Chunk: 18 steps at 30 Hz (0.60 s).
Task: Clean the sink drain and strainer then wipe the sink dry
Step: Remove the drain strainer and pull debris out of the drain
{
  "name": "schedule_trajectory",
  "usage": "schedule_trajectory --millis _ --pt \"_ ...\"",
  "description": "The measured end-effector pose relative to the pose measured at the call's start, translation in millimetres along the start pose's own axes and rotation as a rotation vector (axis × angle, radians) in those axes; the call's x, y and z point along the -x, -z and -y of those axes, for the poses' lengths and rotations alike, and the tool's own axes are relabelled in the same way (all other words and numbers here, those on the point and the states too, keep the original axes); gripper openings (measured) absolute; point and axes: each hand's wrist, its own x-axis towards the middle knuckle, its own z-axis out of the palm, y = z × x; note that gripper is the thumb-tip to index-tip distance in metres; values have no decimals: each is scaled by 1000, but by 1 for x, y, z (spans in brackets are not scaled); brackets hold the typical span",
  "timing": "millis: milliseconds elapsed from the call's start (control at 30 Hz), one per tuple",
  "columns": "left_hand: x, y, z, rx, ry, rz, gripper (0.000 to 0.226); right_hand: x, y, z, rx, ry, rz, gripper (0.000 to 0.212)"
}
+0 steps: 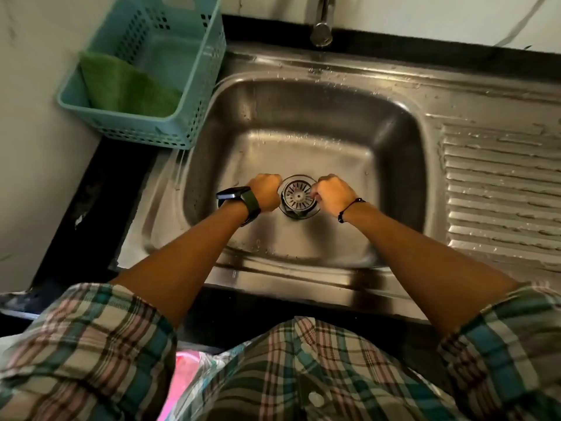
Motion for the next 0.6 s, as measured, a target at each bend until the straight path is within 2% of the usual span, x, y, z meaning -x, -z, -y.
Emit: schedule_trajectory --millis 233,367,500,600 --pt "-12 3 4 298 92 -127 37 -39 -30 31 -147 -87 68 25" --pt "-16 1 5 278 66 -128 37 -54 -47 43 -155 -155 97 23" --pt "-19 1 3 260 47 -125 38 -58 -58 50 -120 -188 56 22" --pt "-22 1 2 272 51 -125 39 -59 -59 54 -179 -234 78 22"
